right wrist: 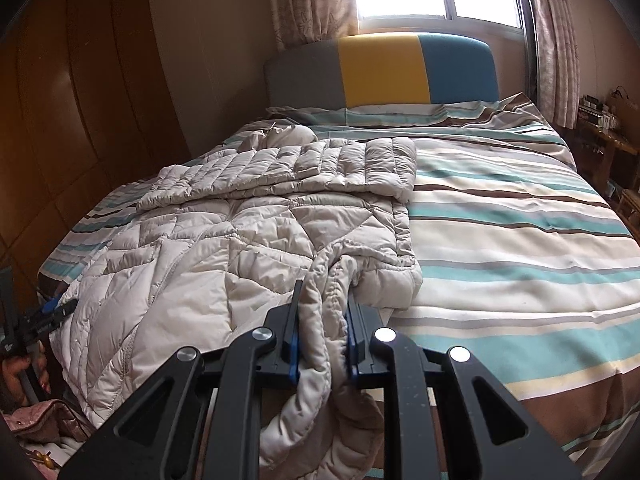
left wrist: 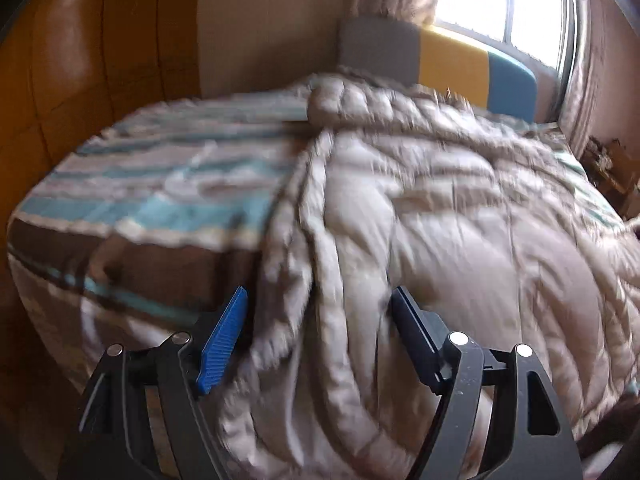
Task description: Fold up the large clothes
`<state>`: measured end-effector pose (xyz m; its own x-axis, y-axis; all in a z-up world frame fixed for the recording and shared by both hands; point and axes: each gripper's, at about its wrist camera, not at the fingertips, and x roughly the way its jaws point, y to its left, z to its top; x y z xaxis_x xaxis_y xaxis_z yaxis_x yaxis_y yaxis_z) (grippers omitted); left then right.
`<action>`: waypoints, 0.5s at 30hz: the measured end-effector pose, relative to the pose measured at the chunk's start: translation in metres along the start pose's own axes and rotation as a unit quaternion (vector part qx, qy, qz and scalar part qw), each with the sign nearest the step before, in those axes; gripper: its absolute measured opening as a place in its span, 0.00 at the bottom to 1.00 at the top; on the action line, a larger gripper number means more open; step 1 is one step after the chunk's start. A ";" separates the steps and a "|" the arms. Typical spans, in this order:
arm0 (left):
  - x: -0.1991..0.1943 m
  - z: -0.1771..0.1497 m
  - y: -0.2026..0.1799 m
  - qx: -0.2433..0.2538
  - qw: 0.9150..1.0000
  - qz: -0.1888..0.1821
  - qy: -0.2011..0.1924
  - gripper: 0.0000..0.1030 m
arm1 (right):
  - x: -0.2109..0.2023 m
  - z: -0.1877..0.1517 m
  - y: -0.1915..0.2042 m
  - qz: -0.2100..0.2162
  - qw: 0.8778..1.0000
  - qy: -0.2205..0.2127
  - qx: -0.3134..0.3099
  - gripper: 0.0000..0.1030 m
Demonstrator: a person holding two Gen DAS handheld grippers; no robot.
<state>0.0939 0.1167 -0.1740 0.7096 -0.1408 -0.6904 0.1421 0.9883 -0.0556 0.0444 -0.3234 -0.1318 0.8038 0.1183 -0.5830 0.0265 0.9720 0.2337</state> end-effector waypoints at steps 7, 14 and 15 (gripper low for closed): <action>-0.005 -0.006 -0.005 0.004 0.998 -0.049 0.036 0.29 | 0.002 -0.002 -0.002 0.001 1.000 0.000 0.012 0.16; -0.028 0.050 -0.016 -0.014 0.994 -0.102 -0.030 0.13 | 0.007 0.021 -0.004 0.009 1.000 -0.011 0.022 0.16; -0.030 0.059 -0.017 -0.017 0.993 -0.108 -0.040 0.13 | 0.009 0.027 -0.006 0.012 0.999 -0.014 0.028 0.16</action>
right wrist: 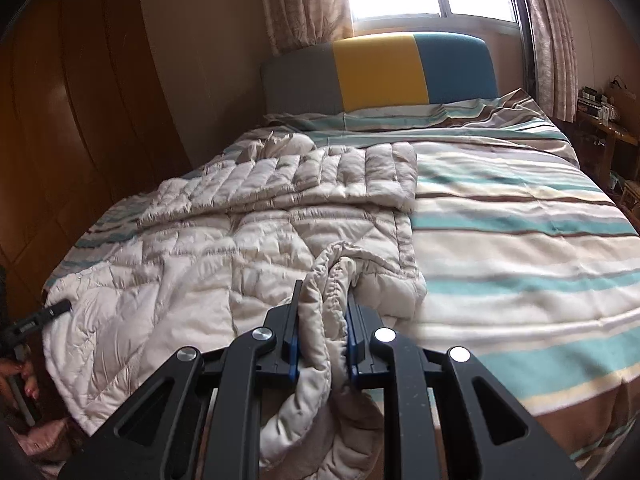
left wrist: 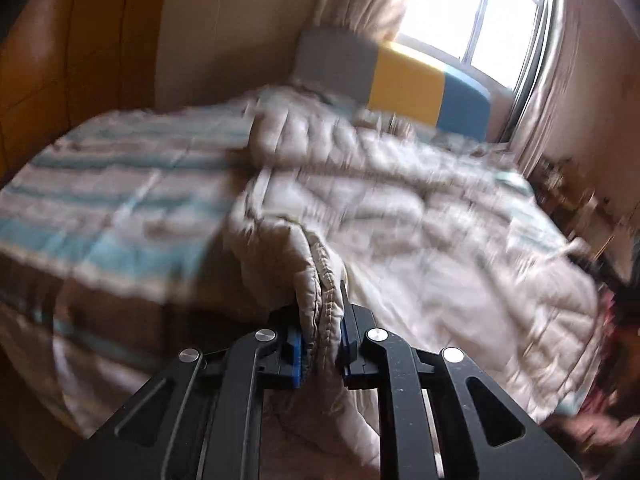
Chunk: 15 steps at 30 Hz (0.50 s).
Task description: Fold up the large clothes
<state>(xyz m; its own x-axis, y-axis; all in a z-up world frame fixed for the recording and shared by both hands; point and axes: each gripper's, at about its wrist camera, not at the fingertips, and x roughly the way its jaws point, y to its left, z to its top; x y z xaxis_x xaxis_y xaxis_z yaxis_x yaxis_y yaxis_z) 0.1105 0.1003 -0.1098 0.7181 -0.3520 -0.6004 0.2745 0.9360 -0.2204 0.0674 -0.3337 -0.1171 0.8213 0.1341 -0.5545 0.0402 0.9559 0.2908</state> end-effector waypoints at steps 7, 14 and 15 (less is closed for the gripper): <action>0.019 0.077 -0.006 -0.036 0.997 -0.031 -0.056 0.13 | 0.019 0.048 -0.016 0.021 0.998 -0.013 0.062 0.16; 0.088 0.133 -0.003 -0.049 0.996 0.002 -0.071 0.13 | 0.066 0.100 -0.035 0.011 0.994 -0.014 0.104 0.15; 0.096 0.139 -0.002 -0.054 0.996 0.004 -0.069 0.13 | 0.075 0.107 -0.036 0.008 0.994 -0.013 0.106 0.15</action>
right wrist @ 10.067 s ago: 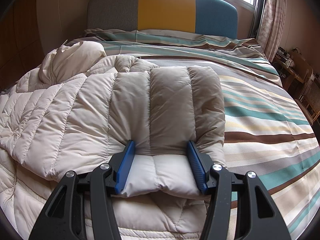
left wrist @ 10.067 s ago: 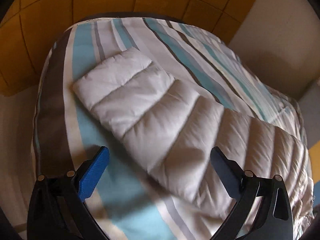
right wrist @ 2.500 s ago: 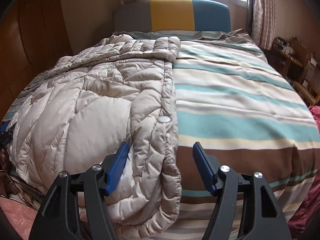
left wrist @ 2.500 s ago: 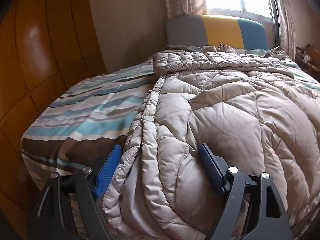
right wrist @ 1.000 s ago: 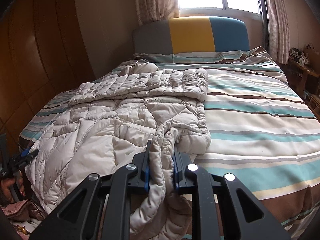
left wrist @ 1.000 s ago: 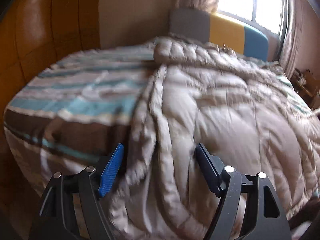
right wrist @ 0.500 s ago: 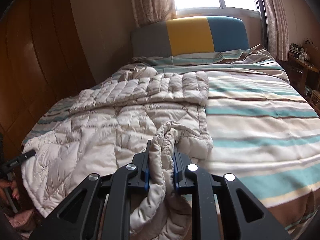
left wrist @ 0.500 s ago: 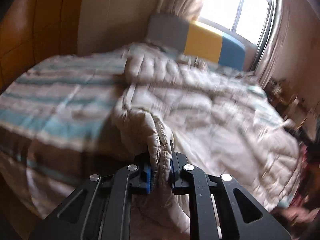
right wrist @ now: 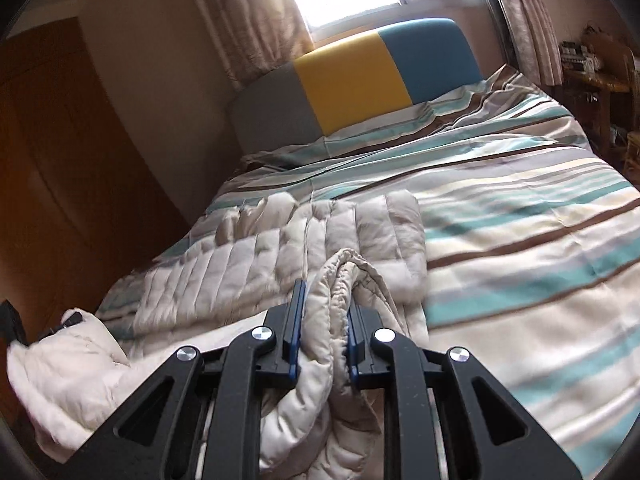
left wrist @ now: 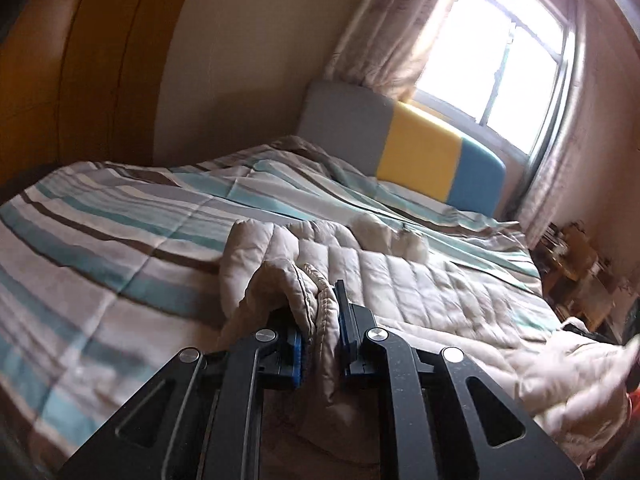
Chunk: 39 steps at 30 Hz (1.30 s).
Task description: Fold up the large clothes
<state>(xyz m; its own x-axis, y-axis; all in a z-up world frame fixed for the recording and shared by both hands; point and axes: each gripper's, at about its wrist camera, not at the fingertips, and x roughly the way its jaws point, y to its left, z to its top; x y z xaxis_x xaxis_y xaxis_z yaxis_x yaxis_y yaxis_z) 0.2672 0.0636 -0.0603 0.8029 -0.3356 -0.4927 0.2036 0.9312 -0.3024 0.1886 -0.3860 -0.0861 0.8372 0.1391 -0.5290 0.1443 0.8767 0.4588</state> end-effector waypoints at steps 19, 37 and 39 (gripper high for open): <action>0.127 0.045 0.047 -0.077 0.995 0.046 0.051 0.75 | 0.093 0.039 -0.082 -0.030 0.986 -0.057 0.156 0.90; 0.139 -0.005 0.068 0.018 0.988 0.021 0.153 0.97 | 0.137 0.003 -0.101 0.044 0.984 0.124 0.119 0.84; 0.151 -0.011 0.073 -0.034 0.983 -0.021 0.180 0.74 | 0.138 0.001 -0.098 0.044 0.984 0.128 0.111 0.73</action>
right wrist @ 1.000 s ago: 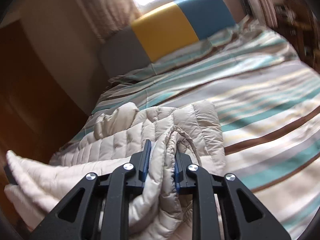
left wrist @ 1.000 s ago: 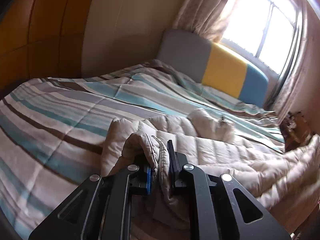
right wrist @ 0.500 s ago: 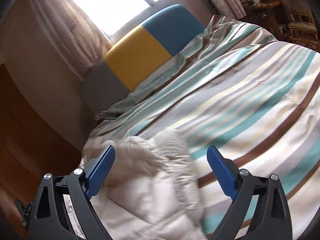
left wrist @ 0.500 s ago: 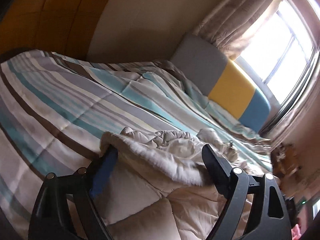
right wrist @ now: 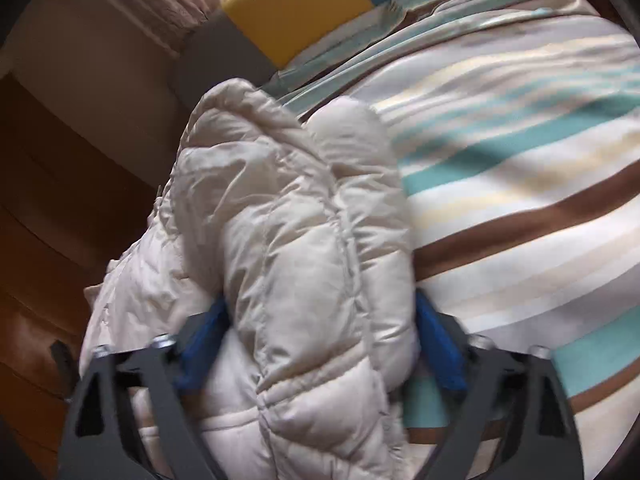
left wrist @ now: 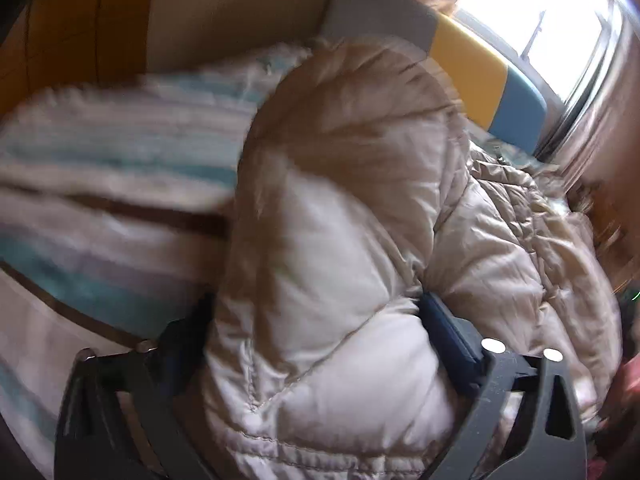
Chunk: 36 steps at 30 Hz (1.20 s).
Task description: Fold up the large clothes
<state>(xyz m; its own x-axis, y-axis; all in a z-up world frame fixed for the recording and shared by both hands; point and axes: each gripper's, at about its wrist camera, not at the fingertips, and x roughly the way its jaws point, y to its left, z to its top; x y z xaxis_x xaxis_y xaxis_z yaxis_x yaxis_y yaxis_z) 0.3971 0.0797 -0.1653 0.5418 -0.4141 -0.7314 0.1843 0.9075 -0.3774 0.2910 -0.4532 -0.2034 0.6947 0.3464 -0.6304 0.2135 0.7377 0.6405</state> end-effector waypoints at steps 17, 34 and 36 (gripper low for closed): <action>-0.057 -0.081 -0.039 0.089 0.995 -0.035 0.038 0.45 | -0.087 -0.051 -0.020 0.022 0.999 0.031 -0.019 0.50; -0.142 -0.144 -0.040 0.082 0.996 -0.033 -0.034 0.76 | -0.175 -0.066 0.011 -0.072 0.991 -0.085 -0.077 0.85; -0.144 -0.130 -0.039 0.070 0.996 -0.029 -0.047 0.79 | -0.166 -0.053 0.034 -0.072 0.989 -0.084 -0.102 0.86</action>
<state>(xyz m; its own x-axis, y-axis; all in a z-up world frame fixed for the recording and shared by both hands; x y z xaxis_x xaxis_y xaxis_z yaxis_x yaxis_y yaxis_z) 0.2051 0.0944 -0.1195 0.6009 -0.4632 -0.6514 0.3260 0.8861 -0.3294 0.1464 -0.4554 -0.1000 0.7756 0.1407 -0.6154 0.1870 0.8798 0.4369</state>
